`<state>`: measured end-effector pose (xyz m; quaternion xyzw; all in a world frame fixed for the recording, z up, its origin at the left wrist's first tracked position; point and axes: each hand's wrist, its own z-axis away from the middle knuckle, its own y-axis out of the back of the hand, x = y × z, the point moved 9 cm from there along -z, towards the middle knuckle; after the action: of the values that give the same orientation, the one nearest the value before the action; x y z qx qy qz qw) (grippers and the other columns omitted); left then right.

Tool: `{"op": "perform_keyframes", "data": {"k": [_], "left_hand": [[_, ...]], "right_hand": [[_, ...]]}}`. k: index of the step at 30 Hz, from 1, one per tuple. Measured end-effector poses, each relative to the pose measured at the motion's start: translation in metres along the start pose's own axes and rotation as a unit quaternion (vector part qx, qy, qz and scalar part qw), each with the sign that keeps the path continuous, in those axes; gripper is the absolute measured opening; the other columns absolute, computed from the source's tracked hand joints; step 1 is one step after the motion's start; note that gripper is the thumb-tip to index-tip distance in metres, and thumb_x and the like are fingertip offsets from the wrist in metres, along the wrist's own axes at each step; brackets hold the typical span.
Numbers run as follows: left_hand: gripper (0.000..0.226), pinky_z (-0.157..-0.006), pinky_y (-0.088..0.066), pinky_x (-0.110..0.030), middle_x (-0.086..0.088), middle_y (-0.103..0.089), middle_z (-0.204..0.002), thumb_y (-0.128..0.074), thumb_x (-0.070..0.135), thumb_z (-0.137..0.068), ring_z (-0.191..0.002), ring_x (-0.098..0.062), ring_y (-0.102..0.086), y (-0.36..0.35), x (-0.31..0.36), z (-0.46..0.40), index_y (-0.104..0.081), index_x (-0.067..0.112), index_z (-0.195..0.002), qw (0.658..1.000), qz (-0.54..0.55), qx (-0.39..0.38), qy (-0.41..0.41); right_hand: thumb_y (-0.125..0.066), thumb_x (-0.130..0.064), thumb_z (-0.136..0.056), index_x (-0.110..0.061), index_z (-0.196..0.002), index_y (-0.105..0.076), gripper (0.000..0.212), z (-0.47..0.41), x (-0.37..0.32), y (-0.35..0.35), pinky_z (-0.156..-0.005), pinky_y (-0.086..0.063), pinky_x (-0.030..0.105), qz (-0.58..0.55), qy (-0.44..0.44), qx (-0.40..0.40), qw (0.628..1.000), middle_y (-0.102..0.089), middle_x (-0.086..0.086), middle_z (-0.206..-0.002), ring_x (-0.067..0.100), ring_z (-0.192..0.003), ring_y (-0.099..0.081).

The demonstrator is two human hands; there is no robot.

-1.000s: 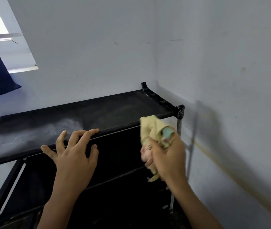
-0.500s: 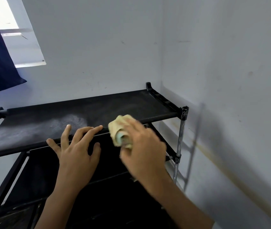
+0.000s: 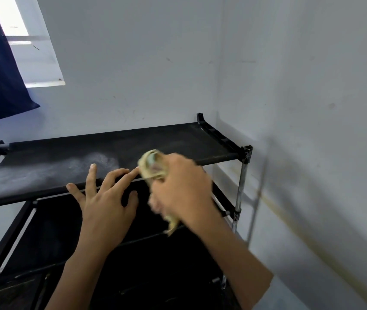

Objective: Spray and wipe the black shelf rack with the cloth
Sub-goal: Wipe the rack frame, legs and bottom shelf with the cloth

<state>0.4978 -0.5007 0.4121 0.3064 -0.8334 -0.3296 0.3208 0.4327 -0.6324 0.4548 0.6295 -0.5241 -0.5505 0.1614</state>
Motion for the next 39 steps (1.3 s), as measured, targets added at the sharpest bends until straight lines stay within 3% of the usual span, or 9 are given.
{"op": "perform_keyframes", "data": {"k": [5, 8, 12, 19, 22, 26, 29, 33, 39], "left_hand": [[0.052, -0.107, 0.019, -0.055, 0.007, -0.045, -0.142, -0.058, 0.021, -0.090, -0.146, -0.031, -0.001, 0.004, -0.002, 0.002, -0.044, 0.035, -0.138, 1.000, 0.002, -0.012, -0.018], [0.054, -0.107, 0.020, -0.052, 0.010, -0.040, -0.146, -0.055, 0.022, -0.092, -0.147, -0.027, 0.004, 0.005, -0.002, 0.002, -0.038, 0.040, -0.140, 1.000, 0.016, -0.018, -0.018], [0.054, -0.107, 0.022, -0.051, 0.013, -0.032, -0.150, -0.052, 0.026, -0.093, -0.146, -0.024, 0.009, 0.004, -0.002, 0.002, -0.034, 0.041, -0.142, 0.999, 0.020, -0.035, -0.011], [0.057, -0.107, 0.021, -0.053, 0.013, -0.023, -0.154, -0.049, 0.030, -0.094, -0.145, -0.025, 0.014, 0.001, -0.003, 0.002, -0.025, 0.041, -0.145, 0.999, -0.006, -0.048, -0.010], [0.062, -0.105, 0.024, -0.050, 0.011, -0.019, -0.156, -0.053, 0.026, -0.093, -0.144, -0.024, 0.018, 0.000, -0.005, 0.003, -0.023, 0.040, -0.146, 0.998, -0.002, -0.052, -0.020], [0.064, -0.107, 0.022, -0.046, 0.011, -0.011, -0.155, -0.055, 0.014, -0.092, -0.139, -0.014, 0.021, 0.002, -0.008, 0.006, -0.027, 0.034, -0.146, 0.996, 0.041, -0.066, -0.053], [0.055, -0.116, 0.005, -0.042, 0.007, -0.019, -0.153, -0.053, 0.000, -0.090, -0.144, -0.012, -0.002, 0.023, -0.015, 0.011, -0.043, 0.024, -0.139, 0.989, 0.136, -0.029, -0.055], [0.043, -0.108, -0.031, -0.028, 0.007, -0.043, -0.142, -0.053, -0.006, -0.088, -0.133, -0.008, -0.038, 0.060, -0.034, 0.026, -0.058, 0.017, -0.124, 0.986, 0.147, 0.046, -0.063], [0.026, -0.086, -0.046, -0.024, -0.003, -0.071, -0.107, -0.056, -0.002, -0.085, -0.099, -0.019, -0.065, 0.064, -0.113, 0.068, -0.071, 0.014, -0.099, 0.996, 0.055, -0.048, 0.045]], "right_hand": [[-0.055, -0.038, -0.086, -0.029, -0.094, -0.056, 0.013, 0.002, 0.011, 0.006, -0.076, -0.042, 0.030, -0.028, -0.015, -0.013, 0.999, -0.055, -0.010, -0.081, 0.017, -0.076, -0.053], [-0.052, -0.036, -0.091, -0.035, -0.094, -0.056, 0.005, -0.001, 0.067, 0.038, -0.057, -0.033, 0.020, 0.004, -0.106, 0.023, 0.994, -0.044, -0.015, -0.058, 0.009, -0.059, -0.053], [-0.048, -0.034, -0.091, -0.020, -0.073, -0.045, 0.024, -0.002, 0.116, 0.068, -0.064, -0.036, 0.027, 0.058, -0.197, 0.095, 0.974, -0.054, -0.002, -0.072, 0.019, -0.061, -0.045], [-0.054, -0.042, -0.092, -0.021, -0.085, -0.061, 0.023, -0.005, 0.052, 0.009, -0.045, -0.037, 0.015, 0.010, -0.098, 0.076, 0.992, -0.065, -0.008, -0.068, -0.004, -0.047, -0.054], [-0.061, -0.031, -0.087, -0.027, -0.102, -0.059, 0.015, 0.005, 0.010, -0.013, -0.050, -0.023, 0.013, -0.019, -0.014, 0.043, 0.999, -0.054, -0.014, -0.084, 0.000, -0.061, -0.044], [-0.057, -0.019, -0.086, -0.022, -0.111, -0.060, 0.025, 0.010, 0.016, -0.025, -0.064, -0.042, 0.019, -0.154, -0.008, -0.030, 0.988, -0.060, -0.011, -0.092, 0.009, -0.078, -0.055], [-0.061, -0.011, -0.090, -0.016, -0.093, -0.067, 0.009, 0.031, 0.035, -0.040, -0.077, -0.052, 0.026, -0.387, -0.062, -0.051, 0.918, -0.069, -0.001, -0.091, 0.012, -0.083, -0.065], [-0.065, -0.016, -0.089, -0.008, -0.098, -0.070, 0.013, 0.070, 0.055, -0.091, -0.079, -0.056, 0.037, -0.621, -0.221, -0.073, 0.749, -0.073, 0.012, -0.093, 0.025, -0.084, -0.070], [-0.075, -0.032, -0.072, 0.000, -0.112, -0.065, 0.052, 0.113, 0.031, -0.149, -0.057, -0.054, 0.030, -0.664, -0.275, -0.147, 0.679, -0.069, 0.013, -0.085, 0.023, -0.070, -0.067]]}}
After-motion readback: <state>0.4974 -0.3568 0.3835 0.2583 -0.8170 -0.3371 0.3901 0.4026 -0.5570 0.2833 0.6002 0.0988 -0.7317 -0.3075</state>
